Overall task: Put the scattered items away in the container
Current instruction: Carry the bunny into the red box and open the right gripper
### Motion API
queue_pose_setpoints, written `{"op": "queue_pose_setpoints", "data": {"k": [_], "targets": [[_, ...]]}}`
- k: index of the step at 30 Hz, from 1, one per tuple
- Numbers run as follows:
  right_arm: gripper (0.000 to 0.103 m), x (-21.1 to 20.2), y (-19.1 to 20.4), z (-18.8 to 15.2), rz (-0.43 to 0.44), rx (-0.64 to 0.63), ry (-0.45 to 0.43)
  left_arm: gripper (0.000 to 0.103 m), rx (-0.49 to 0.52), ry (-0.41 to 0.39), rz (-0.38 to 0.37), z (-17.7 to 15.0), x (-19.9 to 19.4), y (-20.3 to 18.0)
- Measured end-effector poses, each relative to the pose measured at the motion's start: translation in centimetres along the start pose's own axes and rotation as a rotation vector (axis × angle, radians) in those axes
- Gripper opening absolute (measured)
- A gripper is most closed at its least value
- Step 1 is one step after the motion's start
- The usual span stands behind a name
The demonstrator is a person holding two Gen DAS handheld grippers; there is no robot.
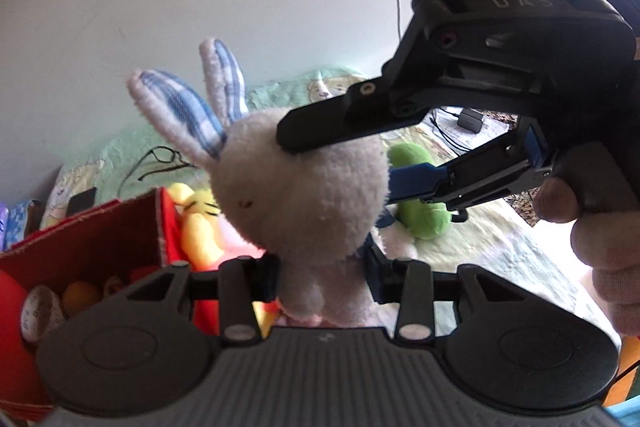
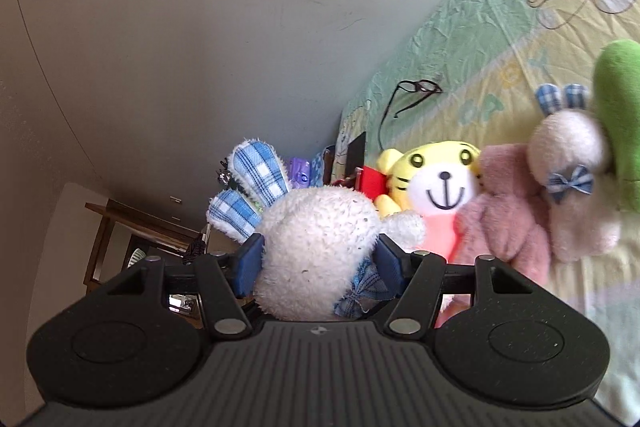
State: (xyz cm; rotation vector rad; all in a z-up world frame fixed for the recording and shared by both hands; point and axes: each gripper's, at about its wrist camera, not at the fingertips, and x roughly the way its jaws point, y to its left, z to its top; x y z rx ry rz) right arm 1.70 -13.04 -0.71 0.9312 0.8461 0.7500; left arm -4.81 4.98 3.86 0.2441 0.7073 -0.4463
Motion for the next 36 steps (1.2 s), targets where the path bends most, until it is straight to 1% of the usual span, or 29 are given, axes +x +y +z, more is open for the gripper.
{"op": "queue_pose_setpoints", "data": {"k": [2,4,6,10,12,15,17,19,21,23,25,27,29,32,34,35,36], "targets": [[0.063,2.6,1.8,-0.8,0.022,0.024,0.006,0.041,0.011,-0.023,0.038,-0.2,-1.3,2.6],[0.062,5.7,3.3,-1.7,0.046,0.028,0.022,0.041,0.022,-0.031,0.081,-0.7,-2.7,5.2],[0.062,9.1,4.5,-2.8,0.050,0.037,0.044,0.041,0.031,-0.031,0.122,-1.4,-4.0,8.3],[0.060,15.8,5.3,-5.3,0.043,0.084,0.099,0.041,0.022,0.022,0.192,-3.6,-4.4,14.3],[0.059,18.8,5.2,-6.4,0.022,0.109,0.122,0.041,0.030,0.063,0.229,-5.1,-4.1,16.9],[0.059,22.2,4.7,-7.9,-0.007,0.147,0.144,0.042,0.047,0.137,0.257,-7.0,-3.1,20.0],[0.059,23.5,4.5,-8.5,-0.040,0.168,0.145,0.042,0.069,0.184,0.265,-7.9,-2.4,21.6],[0.058,24.4,4.1,-8.8,-0.106,0.173,0.141,0.042,0.109,0.230,0.289,-9.0,-1.8,22.9],[0.058,25.5,3.2,-8.9,-0.148,0.181,0.149,0.042,0.142,0.269,0.305,-10.0,-1.3,23.9],[0.058,25.8,2.5,-9.1,-0.164,0.200,0.164,0.043,0.137,0.284,0.300,-11.0,-1.2,25.1],[0.058,26.0,2.3,-9.2,-0.175,0.184,0.181,0.044,0.119,0.293,0.282,-11.3,-0.9,26.2],[0.058,25.8,2.9,-9.2,-0.190,0.157,0.176,0.045,0.123,0.292,0.277,-11.5,-0.7,26.5],[0.058,25.2,3.4,-8.9,-0.194,0.125,0.150,0.047,0.137,0.282,0.281,-11.6,-0.8,26.3],[0.057,24.7,4.3,-8.4,-0.218,0.064,0.116,0.047,0.117,0.254,0.275,-11.7,-1.8,26.5],[0.053,25.8,4.1,-8.2,-0.237,0.044,0.122,0.047,0.095,0.233,0.282,-11.9,-2.8,26.7],[0.051,26.0,4.1,-8.3,-0.240,0.038,0.130,0.046,0.077,0.222,0.272,-11.9,-3.6,26.6],[0.046,26.5,4.0,-8.4,-0.239,0.034,0.143,0.047,0.055,0.209,0.264,-11.9,-4.0,26.9]]}}
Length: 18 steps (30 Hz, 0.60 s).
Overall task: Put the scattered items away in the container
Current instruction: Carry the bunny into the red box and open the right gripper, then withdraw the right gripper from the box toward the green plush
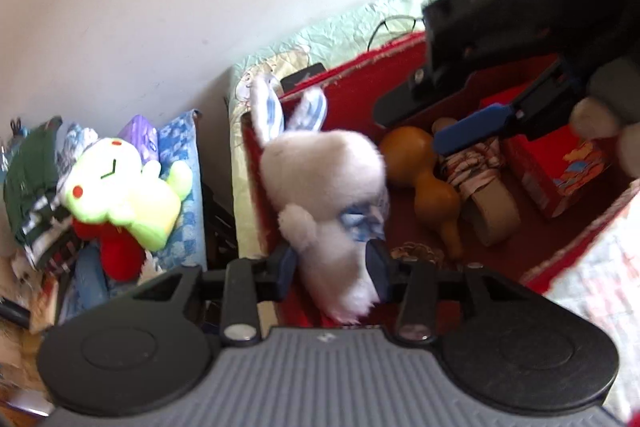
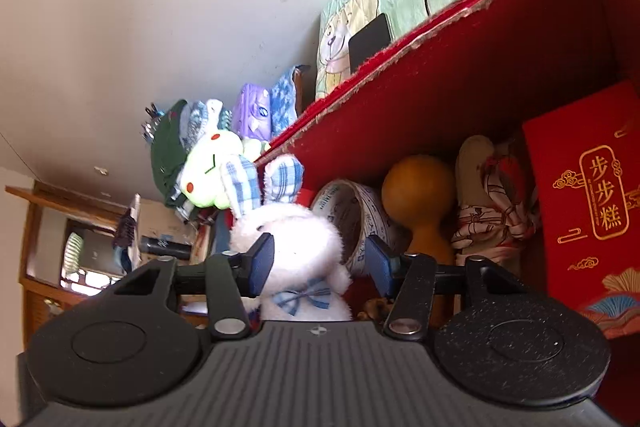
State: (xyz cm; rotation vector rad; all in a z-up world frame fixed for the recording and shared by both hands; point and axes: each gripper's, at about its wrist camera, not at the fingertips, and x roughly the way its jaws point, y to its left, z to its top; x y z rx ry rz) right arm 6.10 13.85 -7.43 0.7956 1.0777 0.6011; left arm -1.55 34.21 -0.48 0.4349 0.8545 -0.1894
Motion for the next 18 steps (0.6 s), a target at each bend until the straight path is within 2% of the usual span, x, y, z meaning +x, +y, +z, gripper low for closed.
{"op": "queue_pose_setpoints", "data": {"k": [3,8,12,15,18], "targets": [[0.043,1.7,0.3,-0.5,0.003,-0.009,0.039,0.047,-0.024,-0.015,0.002,-0.5,-0.7,0.1],[0.043,1.9,1.0,-1.0,0.003,-0.044,0.042,0.047,-0.069,-0.030,-0.004,-0.6,-1.0,0.4],[0.043,0.4,1.2,-1.3,0.014,-0.068,0.016,0.048,-0.110,-0.033,-0.001,-0.5,-1.3,-0.2],[0.044,-2.1,2.1,-2.0,0.021,-0.169,-0.033,0.049,-0.150,-0.038,-0.005,-0.1,-1.4,-0.9],[0.044,-5.4,2.2,-2.9,0.019,-0.261,-0.092,0.049,-0.184,-0.069,-0.039,0.5,-2.0,-1.9]]}}
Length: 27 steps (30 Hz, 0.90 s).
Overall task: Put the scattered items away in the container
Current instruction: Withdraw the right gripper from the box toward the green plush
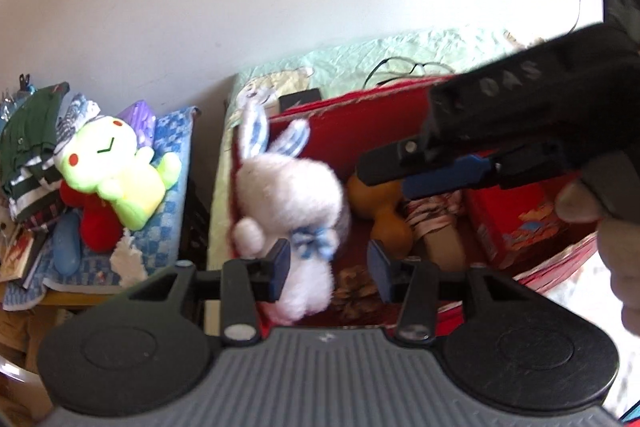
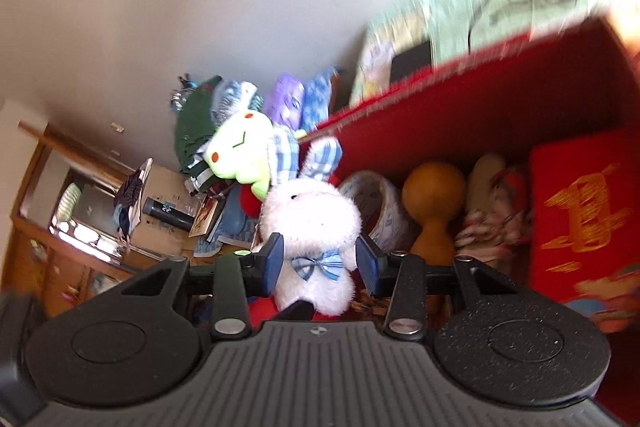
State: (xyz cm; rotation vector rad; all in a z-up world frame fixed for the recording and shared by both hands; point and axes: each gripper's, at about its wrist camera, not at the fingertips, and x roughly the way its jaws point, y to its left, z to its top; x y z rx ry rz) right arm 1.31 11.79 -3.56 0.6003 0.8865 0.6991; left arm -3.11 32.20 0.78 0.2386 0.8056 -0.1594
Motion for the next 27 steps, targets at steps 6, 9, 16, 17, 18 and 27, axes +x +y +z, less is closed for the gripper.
{"op": "queue_pose_setpoints", "data": {"k": [6,9,16,17,18,27], "targets": [[0.044,-8.9,-2.4,-1.2,-0.087,-0.093,-0.147,0.049,-0.022,-0.071,-0.136,2.1,-1.2,-4.5],[0.044,-13.9,-5.2,-1.8,-0.179,-0.085,-0.207,0.056,-0.010,-0.112,-0.209,3.3,-2.0,-8.3],[0.045,-23.2,-14.7,-3.6,-0.429,0.052,-0.242,0.063,0.063,-0.078,-0.407,5.4,-0.5,-21.0],[0.045,-24.3,-16.1,-3.8,-0.452,0.084,-0.239,0.063,0.063,-0.062,-0.432,5.7,0.0,-22.8],[0.045,-25.6,-17.7,-4.0,-0.473,0.119,-0.239,0.061,0.061,-0.049,-0.456,6.0,0.6,-24.5],[0.045,-31.7,-27.8,-4.3,-0.505,0.334,-0.249,0.059,0.157,0.000,-0.486,8.0,6.6,-39.1]]}}
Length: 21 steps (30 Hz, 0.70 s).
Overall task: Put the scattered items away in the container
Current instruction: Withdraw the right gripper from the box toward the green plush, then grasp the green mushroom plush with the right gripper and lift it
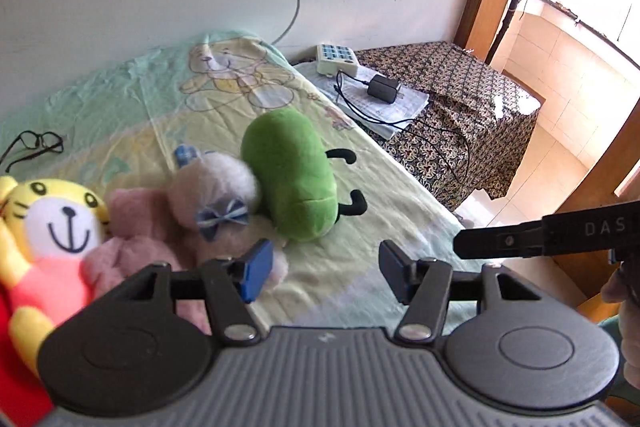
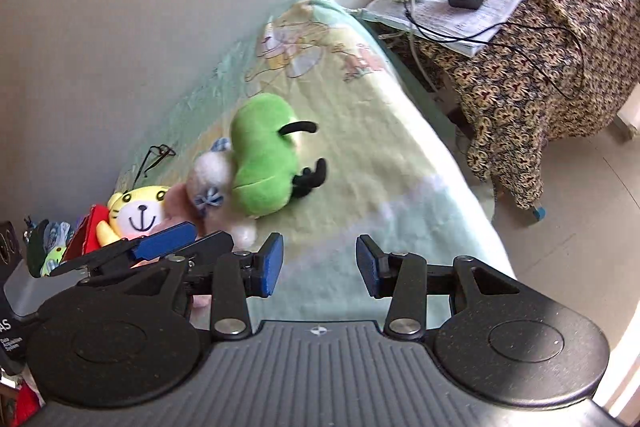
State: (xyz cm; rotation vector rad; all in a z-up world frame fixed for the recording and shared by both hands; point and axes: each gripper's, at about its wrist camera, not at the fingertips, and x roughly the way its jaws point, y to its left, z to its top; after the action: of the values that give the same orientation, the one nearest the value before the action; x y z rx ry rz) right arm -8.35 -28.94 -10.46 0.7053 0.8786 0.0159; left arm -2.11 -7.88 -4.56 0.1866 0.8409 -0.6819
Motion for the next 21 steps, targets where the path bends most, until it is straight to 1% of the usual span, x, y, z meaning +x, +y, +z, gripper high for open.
{"op": "queue_pose_setpoints", "data": {"k": [2,4,7,9,11,13,14,16,18,21], "targets": [[0.045,0.4,-1.3,0.7,0.000,0.026,0.011,0.057,-0.030,0.027,0.004,0.9,2.4,-0.7],[0.045,0.6,-2.3,1.5,0.024,0.048,0.016,0.057,-0.069,0.042,0.005,1.9,4.0,-0.7],[0.046,1.4,-3.0,2.7,0.058,0.059,0.031,0.062,-0.078,0.041,0.028,2.8,5.1,-0.7],[0.046,2.4,-3.3,3.5,0.087,0.067,0.043,0.066,-0.074,0.030,0.030,3.1,5.3,-0.8],[0.047,3.5,-3.2,4.4,0.125,0.089,0.058,0.067,-0.069,0.025,0.038,3.4,5.4,-0.8],[0.053,4.7,-3.0,5.5,0.176,0.112,0.066,0.067,-0.066,0.013,0.044,3.7,5.1,-0.8],[0.053,5.3,-2.8,6.0,0.196,0.119,0.069,0.068,-0.061,0.002,0.040,3.7,4.5,-0.7],[0.056,6.6,-2.4,7.2,0.227,0.133,0.071,0.071,-0.039,-0.007,0.067,3.7,4.3,-0.7],[0.057,7.7,-2.0,8.1,0.257,0.140,0.073,0.071,-0.031,-0.006,0.087,3.7,4.5,-0.5],[0.062,9.5,-1.4,9.1,0.287,0.146,0.093,0.071,-0.063,0.022,0.066,3.6,5.3,0.3]]}}
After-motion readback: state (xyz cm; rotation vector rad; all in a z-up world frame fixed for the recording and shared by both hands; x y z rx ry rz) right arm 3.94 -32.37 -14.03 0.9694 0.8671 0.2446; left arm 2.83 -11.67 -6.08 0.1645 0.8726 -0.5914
